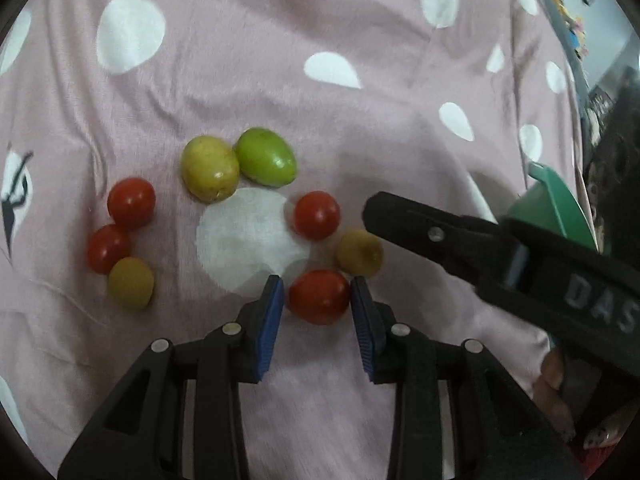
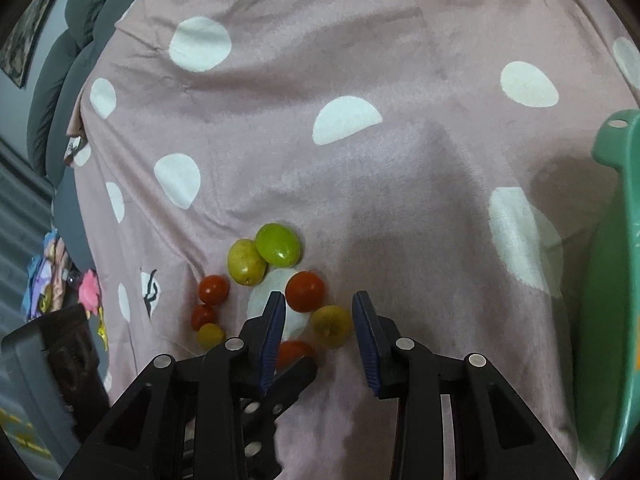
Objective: Organize fruits
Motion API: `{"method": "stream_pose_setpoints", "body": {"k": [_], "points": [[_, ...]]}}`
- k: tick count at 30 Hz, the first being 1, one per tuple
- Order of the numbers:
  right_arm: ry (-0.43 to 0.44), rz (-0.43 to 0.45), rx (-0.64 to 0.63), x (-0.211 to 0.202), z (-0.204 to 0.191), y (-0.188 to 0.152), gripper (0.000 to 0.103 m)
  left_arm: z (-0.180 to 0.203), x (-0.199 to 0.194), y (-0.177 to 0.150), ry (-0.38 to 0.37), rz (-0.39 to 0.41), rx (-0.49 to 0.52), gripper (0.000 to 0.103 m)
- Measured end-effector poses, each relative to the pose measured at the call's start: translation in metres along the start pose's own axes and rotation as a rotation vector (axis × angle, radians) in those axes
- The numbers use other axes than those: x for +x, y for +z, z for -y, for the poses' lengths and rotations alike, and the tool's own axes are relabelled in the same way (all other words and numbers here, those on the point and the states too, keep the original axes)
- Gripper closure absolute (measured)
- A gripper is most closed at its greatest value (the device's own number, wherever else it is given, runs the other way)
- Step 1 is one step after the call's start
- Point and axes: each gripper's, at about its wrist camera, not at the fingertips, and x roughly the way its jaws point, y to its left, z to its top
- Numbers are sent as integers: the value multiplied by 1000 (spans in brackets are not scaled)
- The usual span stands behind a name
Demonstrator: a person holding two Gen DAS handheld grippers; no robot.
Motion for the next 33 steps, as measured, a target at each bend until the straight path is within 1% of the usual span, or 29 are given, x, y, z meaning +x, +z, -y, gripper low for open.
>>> {"method": "stream_pose_setpoints", "body": {"k": [4, 8, 11, 16, 21, 23, 28, 33], "points": [[22, -16, -41, 4, -6, 4, 66, -13, -9, 1, 15, 24, -39, 74], [-7, -16, -97, 16, -19, 15, 66, -27, -26, 1, 35, 58, -81, 74], [-14, -45, -137, 30, -30, 16, 66, -34, -39, 0, 49, 87, -102, 74], [-94, -58, -188, 45, -38, 11, 66, -39, -53, -2, 71, 116, -112, 74], [-128, -68, -190, 52, -38, 7, 66, -41, -62, -6, 89, 135, -113, 74], [-134, -64, -185, 51, -37, 6, 73, -40, -66, -7, 91, 142, -110, 74], [-139, -1, -188, 29, -37, 2, 73, -37, -73, -11, 97, 155, -94, 74], [-79, 38, -148, -4, -34, -9, 73, -36, -77, -13, 103, 169, -95, 73]]}}
